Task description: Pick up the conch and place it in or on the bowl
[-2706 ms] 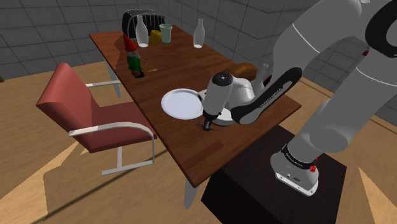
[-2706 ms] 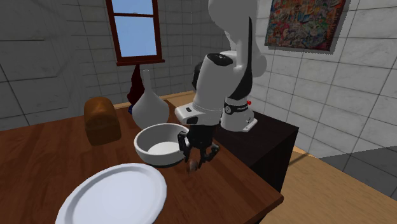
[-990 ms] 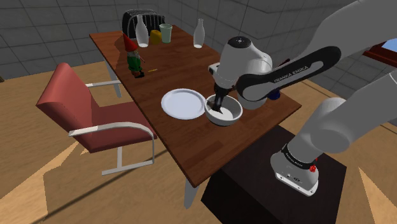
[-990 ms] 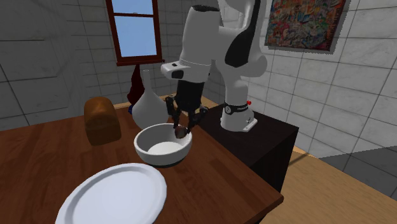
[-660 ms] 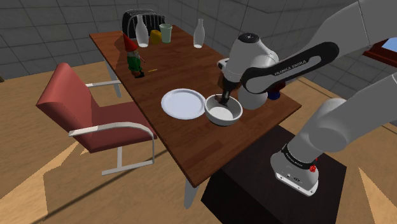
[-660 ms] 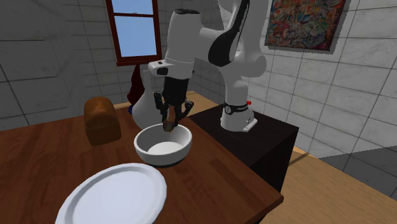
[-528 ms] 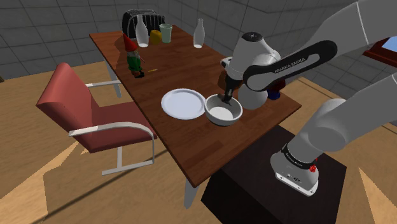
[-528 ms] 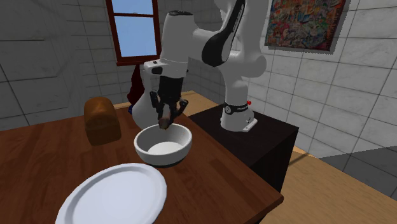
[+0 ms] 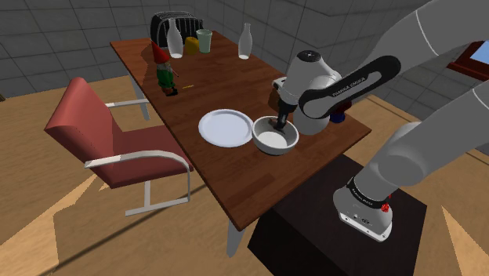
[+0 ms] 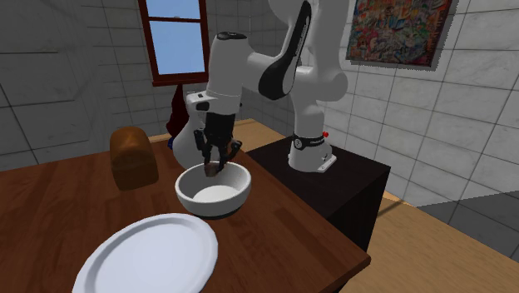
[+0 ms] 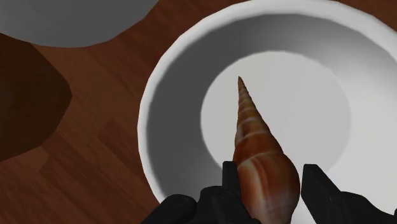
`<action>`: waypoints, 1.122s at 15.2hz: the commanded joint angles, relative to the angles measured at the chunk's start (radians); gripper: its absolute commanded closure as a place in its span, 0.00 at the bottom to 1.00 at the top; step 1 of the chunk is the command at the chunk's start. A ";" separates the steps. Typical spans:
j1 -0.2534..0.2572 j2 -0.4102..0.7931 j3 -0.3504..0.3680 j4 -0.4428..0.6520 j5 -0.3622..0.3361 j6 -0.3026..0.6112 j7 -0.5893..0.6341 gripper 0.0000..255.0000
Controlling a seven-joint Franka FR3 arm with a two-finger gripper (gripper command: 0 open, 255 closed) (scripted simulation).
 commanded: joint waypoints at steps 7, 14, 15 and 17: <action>-0.030 0.093 0.015 -0.008 -0.068 0.099 0.060 1.00; -0.030 0.093 0.015 -0.008 -0.068 0.099 0.060 0.00; -0.030 0.094 0.015 -0.008 -0.068 0.099 0.060 0.00; -0.030 0.094 0.015 -0.008 -0.068 0.099 0.060 0.00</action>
